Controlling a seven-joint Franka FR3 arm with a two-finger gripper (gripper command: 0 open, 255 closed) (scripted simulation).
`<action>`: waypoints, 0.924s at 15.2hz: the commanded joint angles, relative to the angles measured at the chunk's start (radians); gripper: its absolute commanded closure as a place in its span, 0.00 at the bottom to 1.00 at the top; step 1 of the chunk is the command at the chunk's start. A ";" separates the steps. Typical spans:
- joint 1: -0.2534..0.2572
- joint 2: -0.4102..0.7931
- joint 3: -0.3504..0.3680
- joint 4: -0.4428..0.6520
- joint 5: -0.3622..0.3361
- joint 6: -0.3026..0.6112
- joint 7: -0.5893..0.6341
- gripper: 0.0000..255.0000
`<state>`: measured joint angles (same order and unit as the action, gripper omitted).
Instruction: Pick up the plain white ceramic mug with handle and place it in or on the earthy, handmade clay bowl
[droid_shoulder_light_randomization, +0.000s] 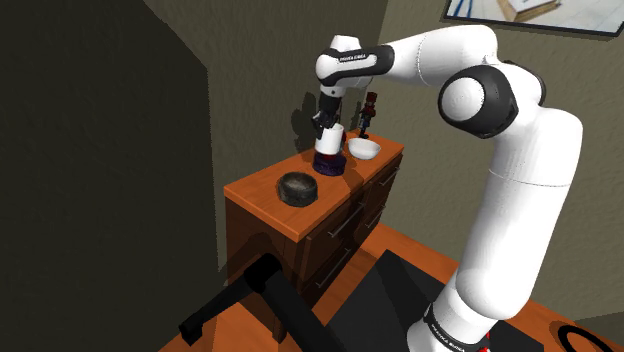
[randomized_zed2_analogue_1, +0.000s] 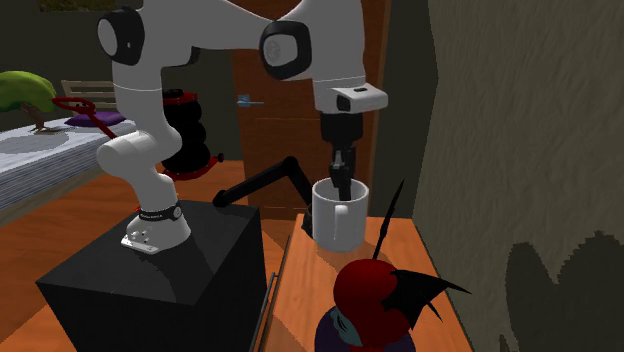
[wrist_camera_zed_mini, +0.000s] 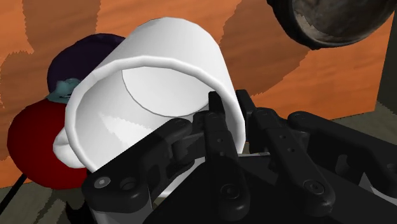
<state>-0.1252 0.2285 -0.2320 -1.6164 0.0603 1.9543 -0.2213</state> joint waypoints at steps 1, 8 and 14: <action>0.000 -0.005 -0.001 0.021 -0.002 -0.025 0.001 1.00; 0.086 -0.122 0.045 -0.100 -0.050 -0.018 0.140 1.00; 0.161 -0.204 0.106 -0.177 -0.085 -0.024 0.284 1.00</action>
<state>0.0242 0.0456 -0.1360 -1.7719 -0.0178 1.9305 0.0383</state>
